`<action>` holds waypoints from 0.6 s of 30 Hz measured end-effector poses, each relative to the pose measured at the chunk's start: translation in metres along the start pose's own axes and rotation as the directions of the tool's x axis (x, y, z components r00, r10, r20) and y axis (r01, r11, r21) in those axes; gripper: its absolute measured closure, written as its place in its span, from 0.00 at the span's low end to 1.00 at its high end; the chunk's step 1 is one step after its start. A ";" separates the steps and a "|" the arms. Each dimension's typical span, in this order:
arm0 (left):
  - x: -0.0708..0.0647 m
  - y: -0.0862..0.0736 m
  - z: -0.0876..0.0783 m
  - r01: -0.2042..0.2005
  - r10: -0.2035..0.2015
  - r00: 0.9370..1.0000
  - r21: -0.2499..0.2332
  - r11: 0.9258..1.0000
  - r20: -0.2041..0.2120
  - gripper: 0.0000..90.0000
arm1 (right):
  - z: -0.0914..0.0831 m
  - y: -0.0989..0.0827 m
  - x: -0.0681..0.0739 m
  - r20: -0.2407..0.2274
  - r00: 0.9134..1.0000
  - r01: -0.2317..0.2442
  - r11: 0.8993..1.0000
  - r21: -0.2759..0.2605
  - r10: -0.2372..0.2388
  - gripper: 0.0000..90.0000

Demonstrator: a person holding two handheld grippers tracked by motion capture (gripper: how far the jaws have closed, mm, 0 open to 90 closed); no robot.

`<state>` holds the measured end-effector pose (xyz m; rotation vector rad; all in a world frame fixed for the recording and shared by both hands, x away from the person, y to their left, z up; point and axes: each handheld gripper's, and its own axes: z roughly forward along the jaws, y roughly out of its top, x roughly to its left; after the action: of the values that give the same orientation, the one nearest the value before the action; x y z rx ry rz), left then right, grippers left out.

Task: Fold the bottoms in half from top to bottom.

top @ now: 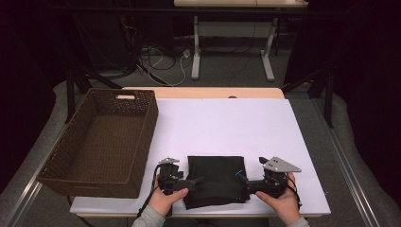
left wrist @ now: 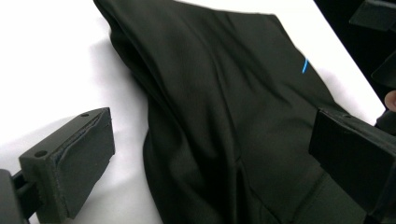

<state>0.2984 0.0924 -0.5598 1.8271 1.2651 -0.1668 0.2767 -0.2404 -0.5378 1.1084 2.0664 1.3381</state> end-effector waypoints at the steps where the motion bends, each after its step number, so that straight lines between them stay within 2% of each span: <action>1: -0.001 0.000 0.001 -0.004 0.004 1.000 -0.007 1.000 0.005 0.00 | 0.000 0.000 0.001 0.000 1.000 -0.003 1.000 0.004 0.003 0.00; 8: -0.006 0.003 0.010 -0.009 0.008 0.999 0.019 1.000 0.045 0.00 | 0.002 0.000 0.001 -0.002 1.000 -0.006 1.000 -0.006 0.006 0.00; 11: -0.008 0.005 0.013 -0.023 0.022 0.998 0.028 0.999 0.051 0.02 | 0.003 0.000 0.001 -0.002 1.000 -0.007 1.000 -0.001 0.007 0.00; 13: -0.009 0.006 0.014 -0.018 0.016 0.999 0.033 0.999 0.050 0.03 | 0.003 0.000 0.001 -0.004 1.000 -0.007 1.000 -0.002 0.007 0.00; 18: -0.006 0.008 0.014 -0.002 0.000 0.998 0.040 0.999 0.061 0.13 | 0.004 0.000 0.000 -0.005 1.000 -0.008 1.000 -0.009 0.008 0.00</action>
<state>0.3070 0.0773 -0.5597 1.8427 1.2262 -0.2470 0.2797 -0.2378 -0.5398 1.1117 2.0596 1.3546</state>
